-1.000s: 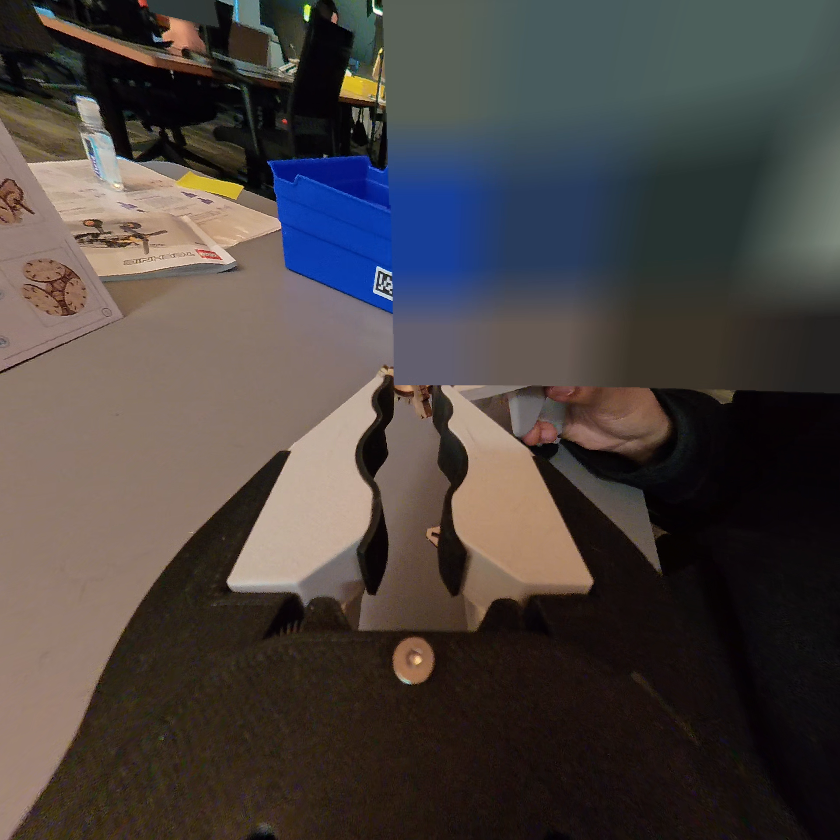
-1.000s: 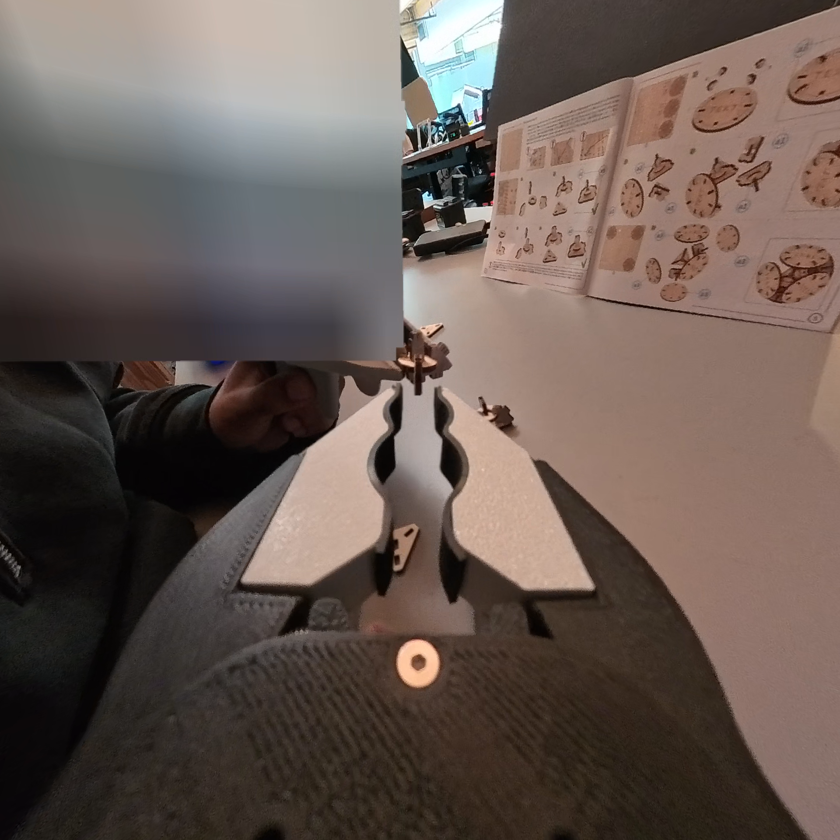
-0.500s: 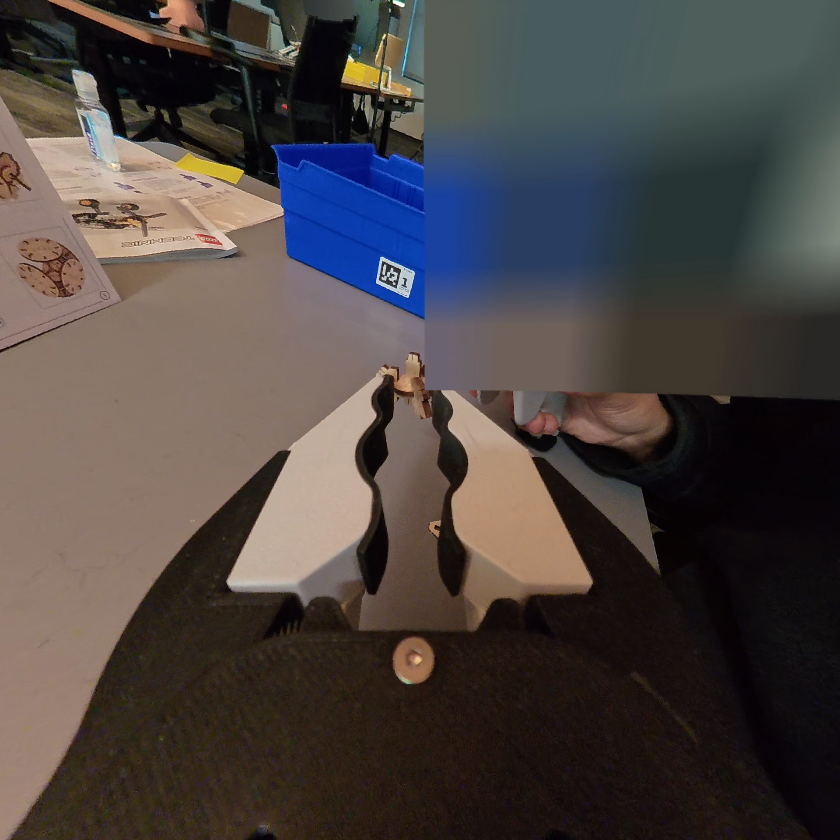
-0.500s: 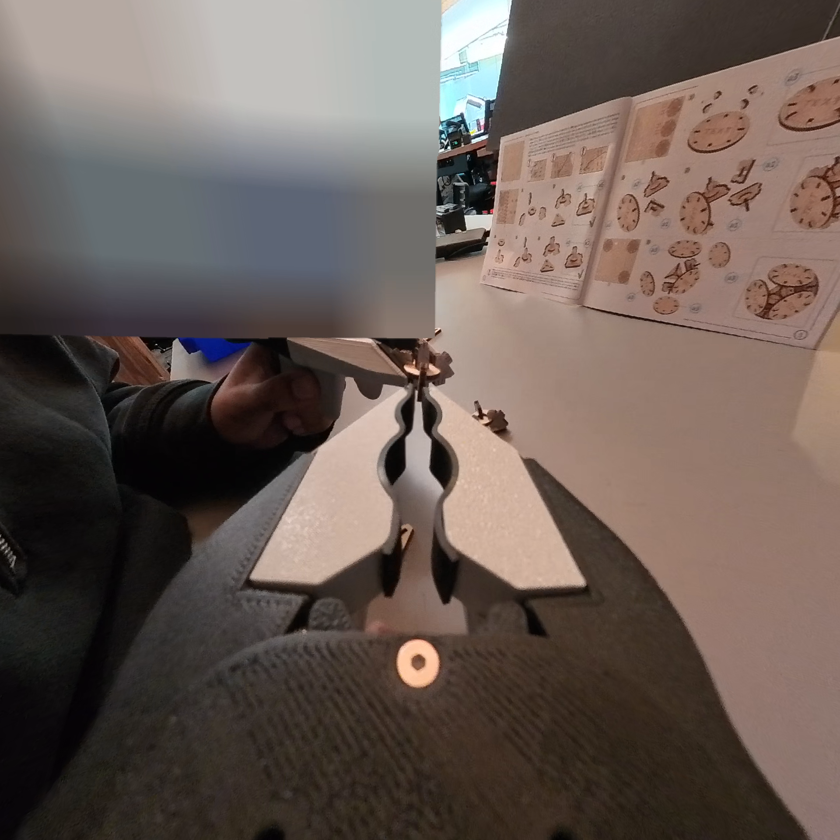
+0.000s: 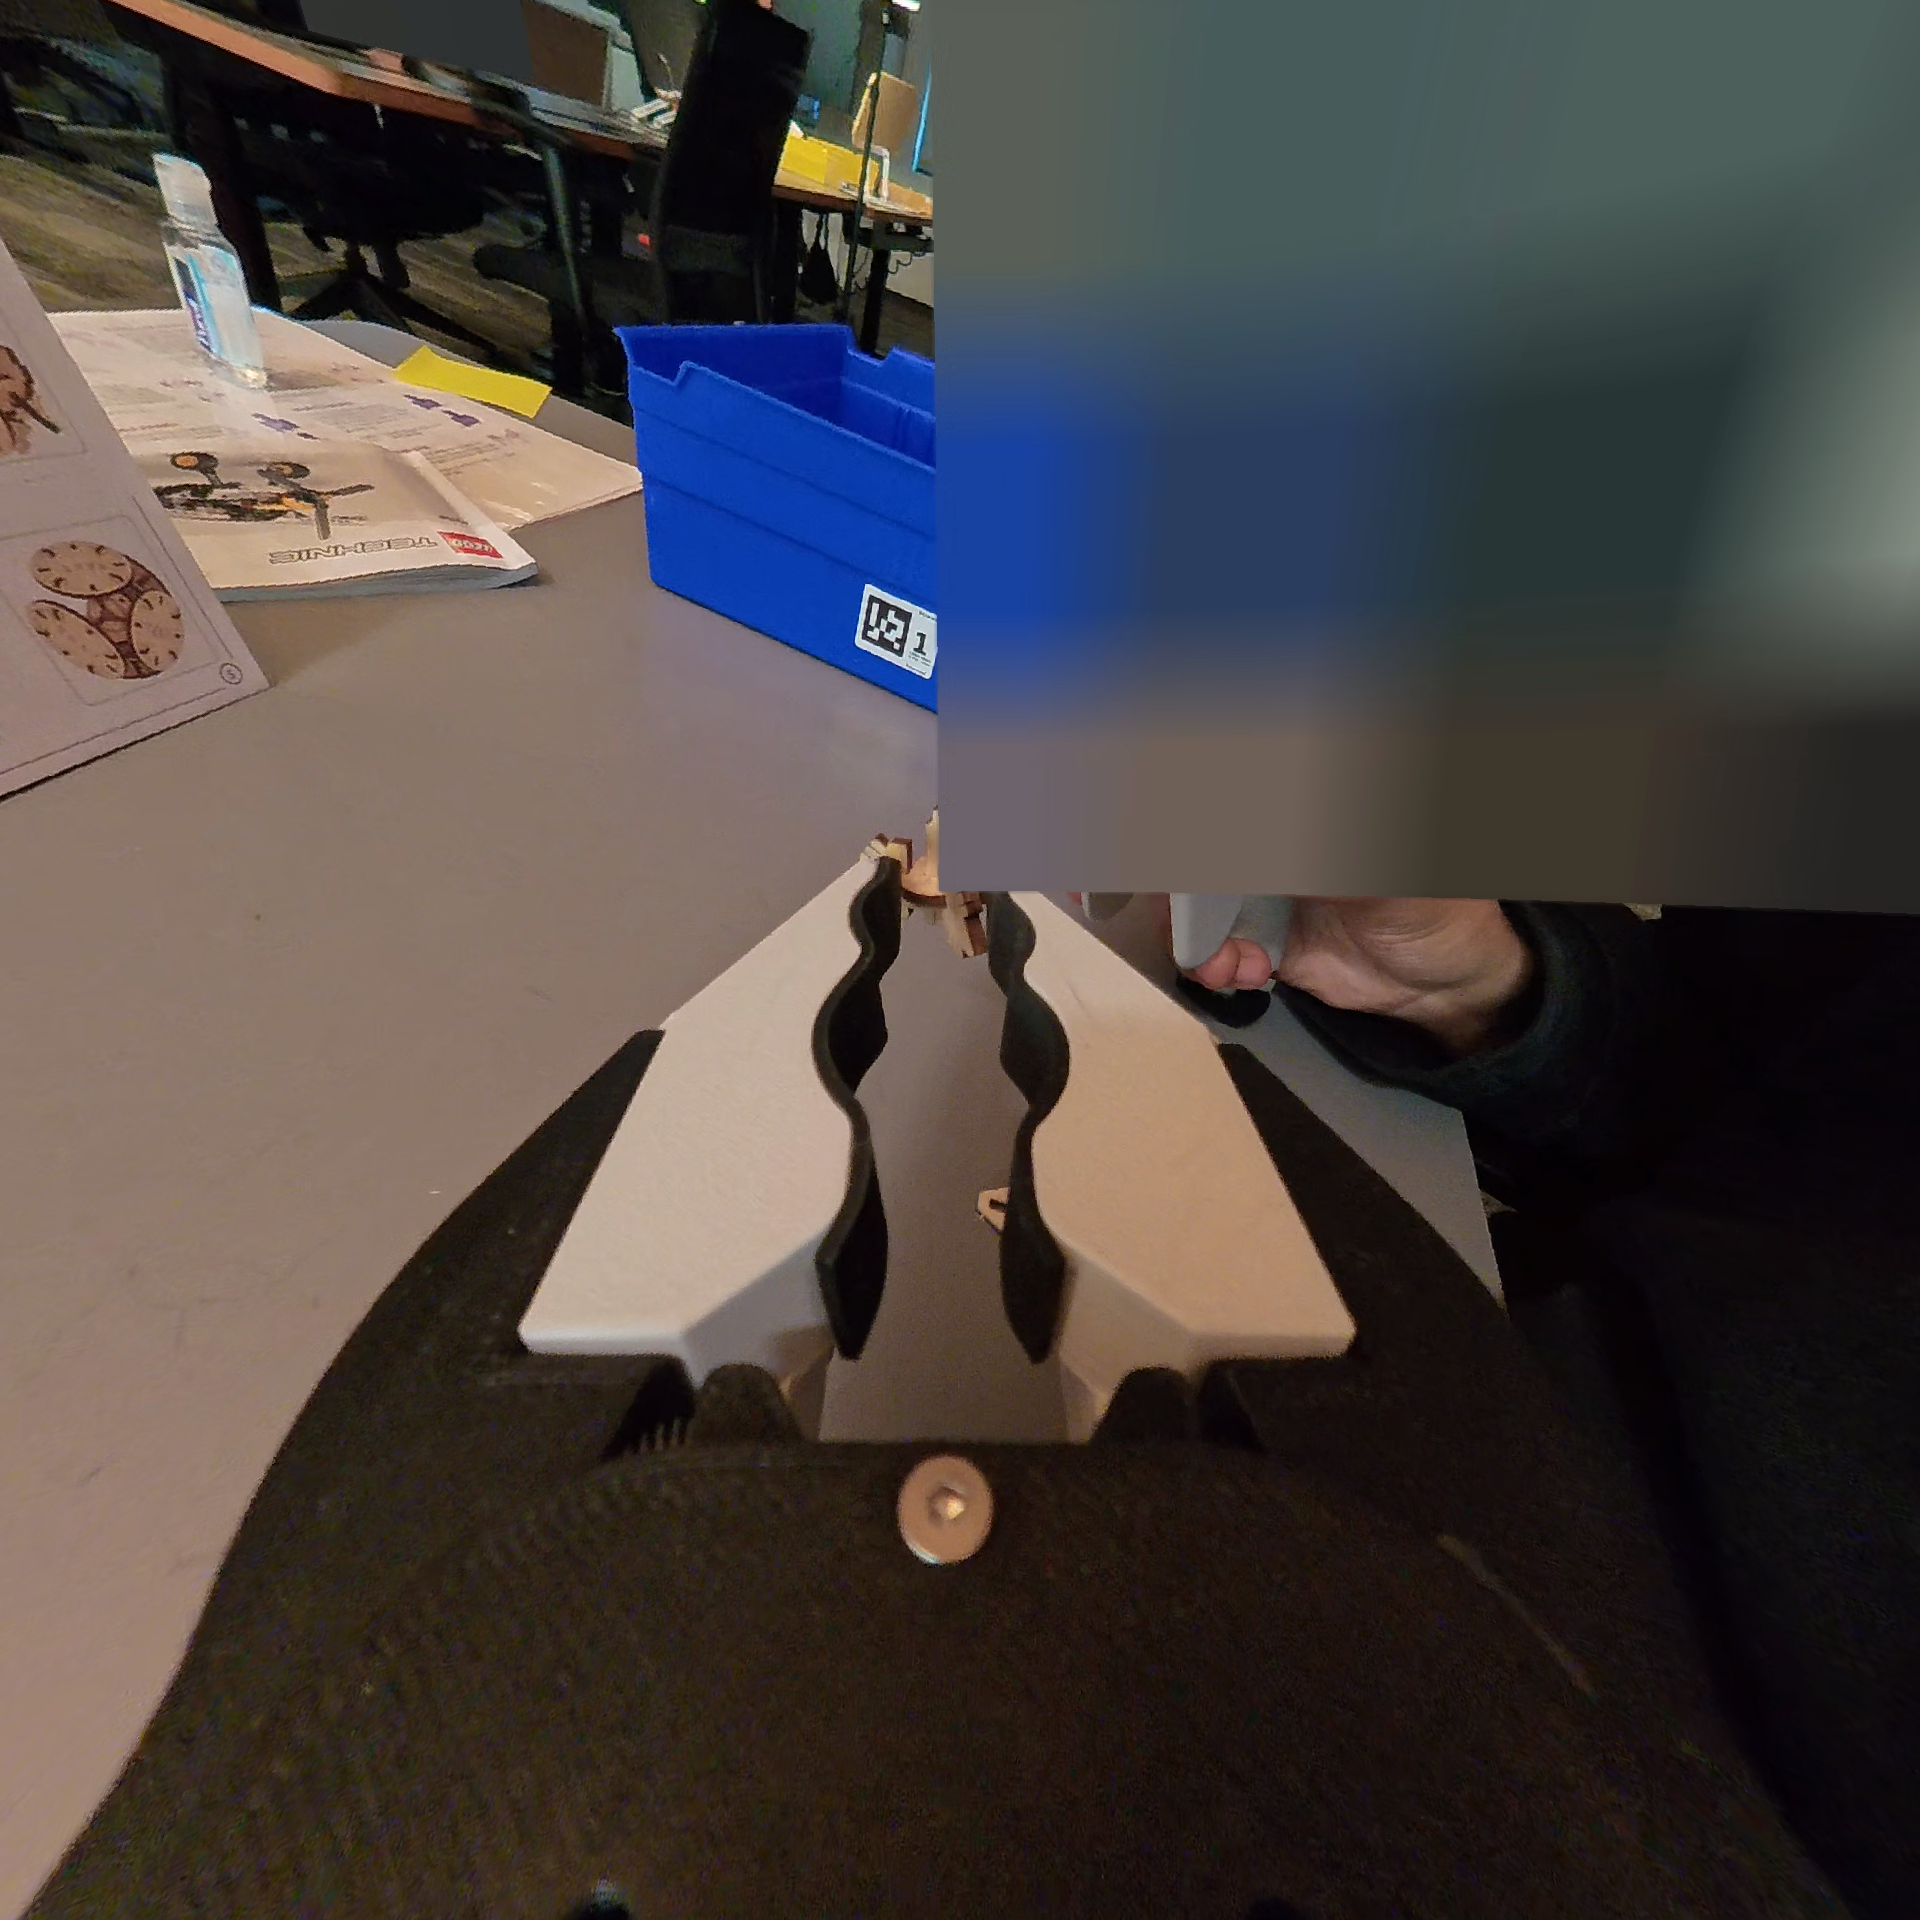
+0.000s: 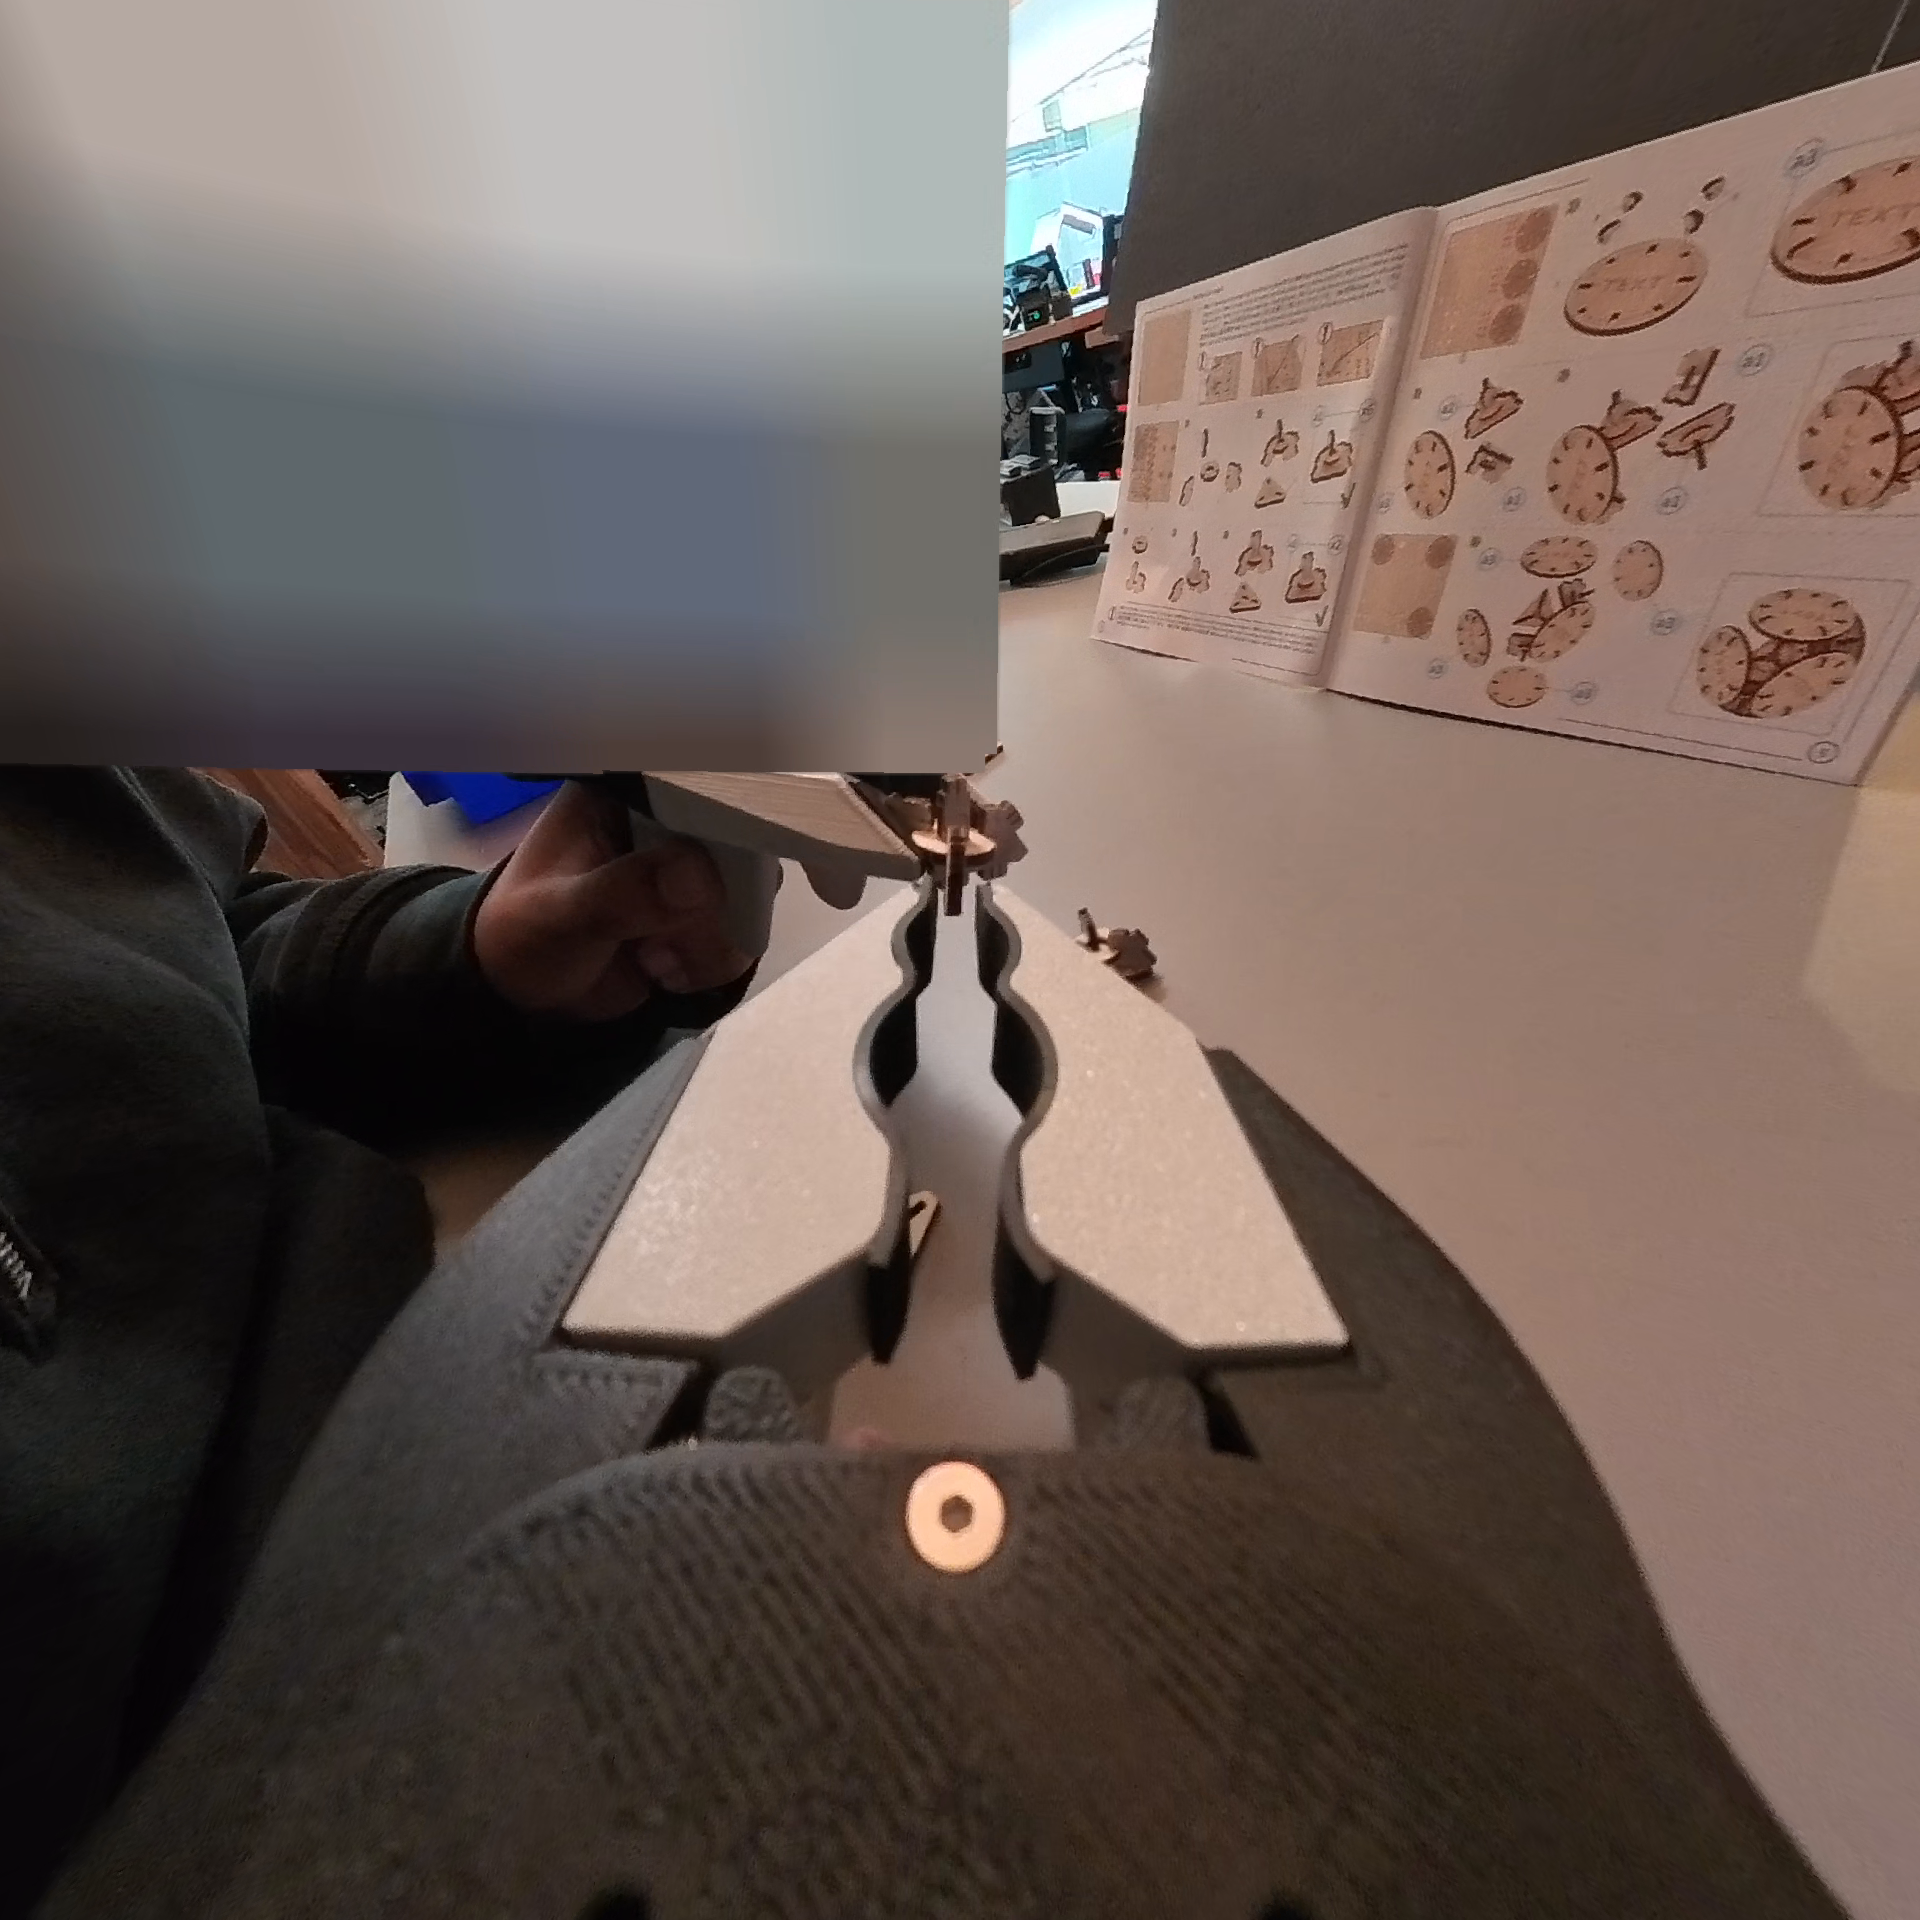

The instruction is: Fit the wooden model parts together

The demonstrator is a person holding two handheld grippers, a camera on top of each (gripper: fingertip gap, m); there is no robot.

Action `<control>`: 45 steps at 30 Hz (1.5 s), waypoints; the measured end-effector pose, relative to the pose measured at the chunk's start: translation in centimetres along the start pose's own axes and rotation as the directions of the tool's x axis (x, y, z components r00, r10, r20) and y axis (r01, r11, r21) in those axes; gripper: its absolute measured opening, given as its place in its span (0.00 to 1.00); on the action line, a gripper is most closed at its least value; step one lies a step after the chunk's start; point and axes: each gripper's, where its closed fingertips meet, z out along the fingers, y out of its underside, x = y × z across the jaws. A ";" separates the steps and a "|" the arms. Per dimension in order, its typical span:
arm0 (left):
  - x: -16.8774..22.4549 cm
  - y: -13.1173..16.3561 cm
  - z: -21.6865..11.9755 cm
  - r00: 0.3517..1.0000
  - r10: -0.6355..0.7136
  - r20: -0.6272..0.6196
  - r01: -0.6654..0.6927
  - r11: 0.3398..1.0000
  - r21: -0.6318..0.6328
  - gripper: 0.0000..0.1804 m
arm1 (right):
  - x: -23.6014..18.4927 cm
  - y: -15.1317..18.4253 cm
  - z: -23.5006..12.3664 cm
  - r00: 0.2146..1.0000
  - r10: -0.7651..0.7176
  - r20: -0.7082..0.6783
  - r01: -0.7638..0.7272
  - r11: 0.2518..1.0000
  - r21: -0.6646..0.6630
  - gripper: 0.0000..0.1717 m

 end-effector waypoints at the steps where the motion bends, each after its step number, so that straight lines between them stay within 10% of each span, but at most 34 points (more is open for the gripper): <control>1: 0.1 0.0 0.0 1.000 0.000 -0.004 0.000 1.000 0.000 0.08 | -0.1 0.1 0.0 1.000 -0.003 0.003 0.003 1.000 -0.005 0.03; 35: -0.3 0.8 0.5 0.998 -0.056 0.015 0.056 0.998 -0.030 0.08 | 0.1 0.8 0.2 0.999 -0.024 -0.022 0.023 0.998 -0.057 0.07; 45: -2.3 -1.4 -1.4 0.923 -0.354 -0.150 0.373 0.919 0.128 0.08 | 0.4 -1.2 -0.8 0.991 -0.125 -0.035 0.127 0.991 0.053 0.17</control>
